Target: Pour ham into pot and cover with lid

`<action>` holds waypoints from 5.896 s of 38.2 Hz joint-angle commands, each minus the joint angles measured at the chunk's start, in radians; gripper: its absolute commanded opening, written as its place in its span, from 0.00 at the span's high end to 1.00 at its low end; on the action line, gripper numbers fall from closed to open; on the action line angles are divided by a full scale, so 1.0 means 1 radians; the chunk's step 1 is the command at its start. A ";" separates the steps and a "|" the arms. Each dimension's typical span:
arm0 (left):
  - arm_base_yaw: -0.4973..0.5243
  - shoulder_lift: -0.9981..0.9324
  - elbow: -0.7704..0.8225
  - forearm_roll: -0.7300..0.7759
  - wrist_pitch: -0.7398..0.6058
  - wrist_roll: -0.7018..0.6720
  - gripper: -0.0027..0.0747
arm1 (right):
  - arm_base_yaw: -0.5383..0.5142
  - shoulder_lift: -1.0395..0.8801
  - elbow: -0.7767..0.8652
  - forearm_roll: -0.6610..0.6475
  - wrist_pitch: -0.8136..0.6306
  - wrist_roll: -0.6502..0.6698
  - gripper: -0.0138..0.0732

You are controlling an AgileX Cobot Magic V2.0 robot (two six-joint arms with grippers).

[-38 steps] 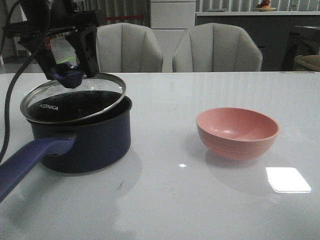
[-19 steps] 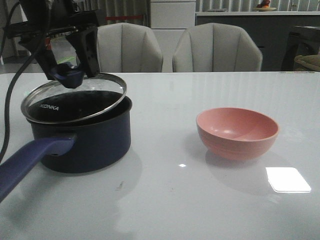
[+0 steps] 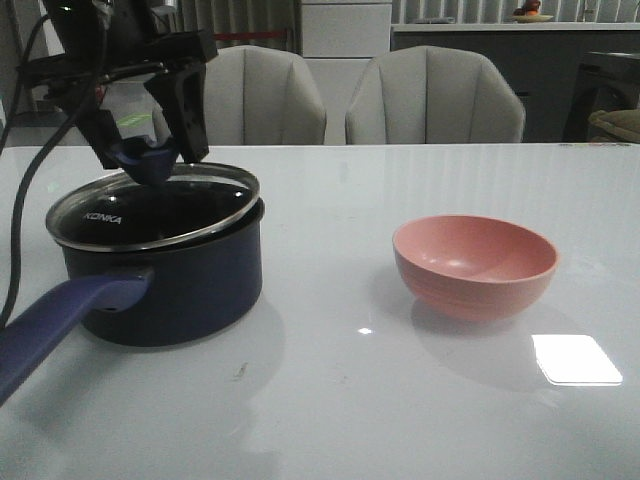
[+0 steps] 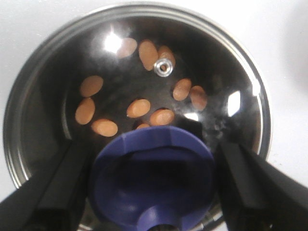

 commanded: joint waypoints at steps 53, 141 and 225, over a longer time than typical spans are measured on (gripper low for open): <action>-0.023 -0.602 0.255 0.104 -0.127 0.000 0.25 | 0.003 0.006 -0.027 0.000 -0.076 -0.008 0.66; 0.271 -1.985 1.712 0.122 -1.213 0.000 0.80 | 0.003 0.006 -0.027 0.000 -0.076 -0.008 0.66; 0.299 -1.985 1.793 0.171 -1.235 0.000 0.80 | 0.003 0.006 -0.027 0.000 -0.076 -0.009 0.66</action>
